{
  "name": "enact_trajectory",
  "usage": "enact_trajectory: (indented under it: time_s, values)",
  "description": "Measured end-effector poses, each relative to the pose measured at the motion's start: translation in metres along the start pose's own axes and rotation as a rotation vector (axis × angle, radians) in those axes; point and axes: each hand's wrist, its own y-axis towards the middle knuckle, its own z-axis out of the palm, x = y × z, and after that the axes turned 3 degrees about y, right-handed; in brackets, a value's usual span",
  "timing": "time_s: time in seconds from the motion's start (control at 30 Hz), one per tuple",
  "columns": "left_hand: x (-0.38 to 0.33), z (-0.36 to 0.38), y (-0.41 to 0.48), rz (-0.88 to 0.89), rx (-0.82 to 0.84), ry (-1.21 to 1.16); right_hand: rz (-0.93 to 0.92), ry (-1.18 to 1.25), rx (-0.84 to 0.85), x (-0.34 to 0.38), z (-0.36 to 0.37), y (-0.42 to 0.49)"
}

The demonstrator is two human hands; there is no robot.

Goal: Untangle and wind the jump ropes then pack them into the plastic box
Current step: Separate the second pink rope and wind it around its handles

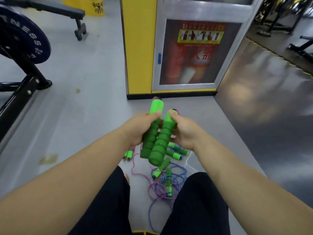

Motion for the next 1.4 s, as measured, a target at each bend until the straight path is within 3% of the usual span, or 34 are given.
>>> enact_trajectory:
  time_s: [0.27,0.37,0.47,0.53,0.63,0.7,0.83,0.93,1.03,1.1,1.17,1.3,1.4]
  values:
    - [0.049,-0.019,-0.006,-0.243,0.294,0.191,0.047,0.082,0.088,-0.064,-0.001,-0.011]
    - [0.048,-0.028,-0.009,-0.301,0.401,0.313,0.174,0.271,0.151,-0.065,-0.016,-0.01]
    - [0.036,-0.036,-0.016,-0.335,0.526,0.581,0.226,0.546,0.172,-0.059,-0.031,-0.009]
    - [0.028,-0.039,-0.019,-0.357,0.601,0.881,0.178,0.545,0.172,-0.046,-0.03,-0.006]
    - [0.02,-0.048,-0.022,-0.388,0.632,1.16,0.149,0.531,-0.14,-0.025,-0.038,0.011]
    - [0.015,-0.057,-0.025,-0.356,0.554,1.081,0.152,0.537,-0.358,-0.02,-0.066,0.022]
    - [0.007,-0.084,-0.021,-0.149,0.147,0.672,0.313,0.414,-0.572,-0.049,-0.129,0.012]
    - [0.004,-0.11,-0.008,-0.039,-0.175,0.381,0.458,0.187,-0.581,-0.068,-0.148,0.01]
    - [0.002,-0.123,0.002,-0.032,-0.312,0.281,0.538,-0.127,-0.476,-0.056,-0.133,0.018]
    - [0.001,-0.119,0.005,-0.083,-0.291,0.293,0.442,-0.341,-0.388,-0.025,-0.107,0.027]
    - [-0.001,-0.111,0.006,-0.101,-0.263,0.315,0.224,-0.464,-0.304,0.02,-0.077,0.04]
    - [-0.011,-0.096,0.015,-0.027,-0.245,0.287,-0.311,-0.437,-0.273,0.11,-0.026,0.045]
    - [-0.019,-0.093,0.022,0.017,-0.253,0.274,-0.508,-0.318,-0.313,0.146,-0.016,0.043]
